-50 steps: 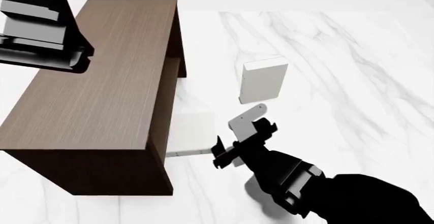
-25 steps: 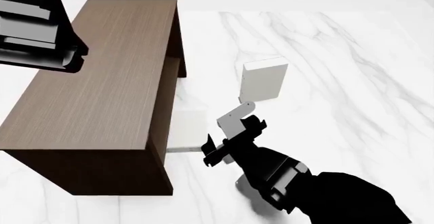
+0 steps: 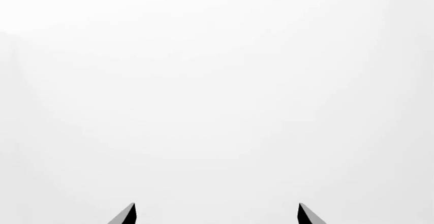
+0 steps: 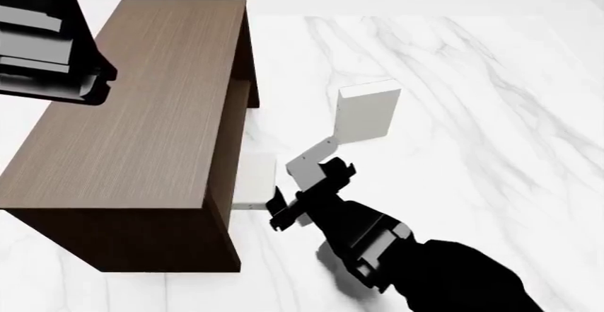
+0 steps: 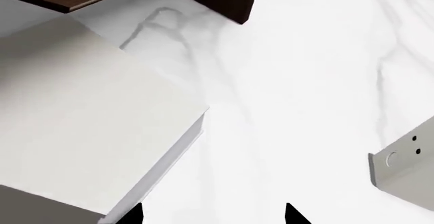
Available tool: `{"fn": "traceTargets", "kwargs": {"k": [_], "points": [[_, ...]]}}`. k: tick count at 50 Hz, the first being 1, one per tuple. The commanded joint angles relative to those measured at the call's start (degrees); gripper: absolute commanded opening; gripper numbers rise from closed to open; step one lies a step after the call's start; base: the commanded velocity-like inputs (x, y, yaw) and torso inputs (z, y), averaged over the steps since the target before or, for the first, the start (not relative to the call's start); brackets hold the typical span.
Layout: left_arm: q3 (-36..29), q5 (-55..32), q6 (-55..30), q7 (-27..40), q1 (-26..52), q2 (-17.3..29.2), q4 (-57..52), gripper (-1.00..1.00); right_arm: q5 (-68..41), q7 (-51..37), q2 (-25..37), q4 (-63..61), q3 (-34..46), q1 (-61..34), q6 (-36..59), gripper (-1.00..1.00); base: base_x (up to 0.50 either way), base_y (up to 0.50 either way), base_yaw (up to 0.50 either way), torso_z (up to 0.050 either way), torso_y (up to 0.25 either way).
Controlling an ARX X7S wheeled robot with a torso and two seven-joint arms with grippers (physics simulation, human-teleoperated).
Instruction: Pick up the book on the right and place it under the cabinet shelf.
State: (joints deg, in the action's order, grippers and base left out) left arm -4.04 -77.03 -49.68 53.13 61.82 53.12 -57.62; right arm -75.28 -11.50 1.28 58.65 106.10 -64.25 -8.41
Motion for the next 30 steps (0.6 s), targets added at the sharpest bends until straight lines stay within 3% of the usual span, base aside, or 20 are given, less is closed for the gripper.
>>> {"fn": "traceTargets", "kwargs": {"k": [1,12,30], "points": [[0.2,0.2,0.6,-0.1,-0.8,0.6,-0.1,1.0,10.0,2.2,-1.3,0.2,-9.6,1.3,3.9,1.0,0.0,0.0,0.0,0.0,0.0],[-0.1,0.6,0.9,-0.2,-1.1,0.9,-0.1,1.0,16.7,4.1,-1.3,-0.8,-17.0,2.1,6.4,1.0,0.0,0.0,0.0,0.0,0.0],[-0.3,0.8,1.5,-0.4,-1.5,1.7,0.0,1.0,18.0,5.8,-1.3,-3.1,-18.3,1.6,7.1,1.0,0.0,0.0,0.0,0.0,0.0]]}}
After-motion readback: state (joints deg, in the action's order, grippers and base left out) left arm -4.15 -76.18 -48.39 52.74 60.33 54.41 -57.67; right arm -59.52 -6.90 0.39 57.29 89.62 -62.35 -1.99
